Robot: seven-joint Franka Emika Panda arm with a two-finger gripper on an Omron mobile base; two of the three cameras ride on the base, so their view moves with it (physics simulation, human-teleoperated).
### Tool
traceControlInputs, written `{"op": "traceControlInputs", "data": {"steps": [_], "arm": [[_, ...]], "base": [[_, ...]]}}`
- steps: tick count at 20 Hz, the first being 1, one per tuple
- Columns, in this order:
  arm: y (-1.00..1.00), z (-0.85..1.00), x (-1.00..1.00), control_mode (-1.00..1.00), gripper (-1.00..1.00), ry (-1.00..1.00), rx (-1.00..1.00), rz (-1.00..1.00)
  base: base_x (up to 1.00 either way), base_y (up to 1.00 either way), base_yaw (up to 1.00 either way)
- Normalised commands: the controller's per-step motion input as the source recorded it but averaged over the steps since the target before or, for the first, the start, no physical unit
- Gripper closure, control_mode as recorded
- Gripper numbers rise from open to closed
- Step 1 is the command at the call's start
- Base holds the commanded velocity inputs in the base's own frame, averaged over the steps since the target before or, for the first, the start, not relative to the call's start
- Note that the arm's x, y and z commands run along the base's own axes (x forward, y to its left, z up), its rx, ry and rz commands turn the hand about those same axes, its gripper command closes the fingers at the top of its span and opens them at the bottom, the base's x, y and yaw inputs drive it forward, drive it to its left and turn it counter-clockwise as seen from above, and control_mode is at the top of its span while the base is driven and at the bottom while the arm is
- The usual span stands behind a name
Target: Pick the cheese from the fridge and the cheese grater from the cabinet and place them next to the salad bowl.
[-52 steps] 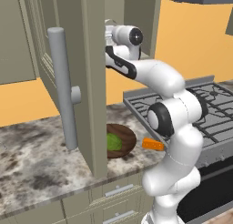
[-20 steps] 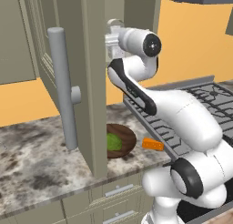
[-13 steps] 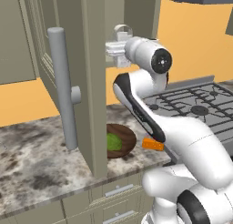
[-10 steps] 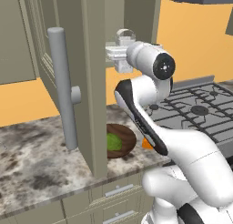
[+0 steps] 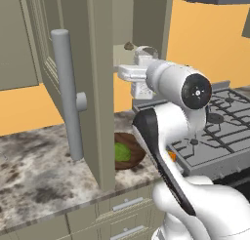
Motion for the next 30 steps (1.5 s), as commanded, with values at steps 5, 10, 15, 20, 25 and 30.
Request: {"op": "traceControlInputs", "data": {"steps": [5,10,15,20,25,30], "arm": [[-0.29,-0.23,-1.00,-1.00,1.00,0.00,0.03,0.00],[-0.11,-0.37,-0.91,-1.00,1.00,0.00,0.02,0.00],[-0.06,-0.66,-0.70,-1.00,1.00,-0.02,0.01,0.00],[0.00,-0.72,-0.46,-1.00,1.00,-0.07,0.00,0.00],[-0.15,-0.94,-0.32,-1.00,1.00,-0.08,0.00,0.01],[-0.27,-0.99,-0.02,-1.00,1.00,-0.13,0.02,0.12]], "base": [[0.00,0.00,0.00],[0.00,0.00,0.00],[0.00,0.00,0.00],[0.00,0.00,0.00],[0.00,0.00,0.00],[0.00,0.00,0.00]]}}
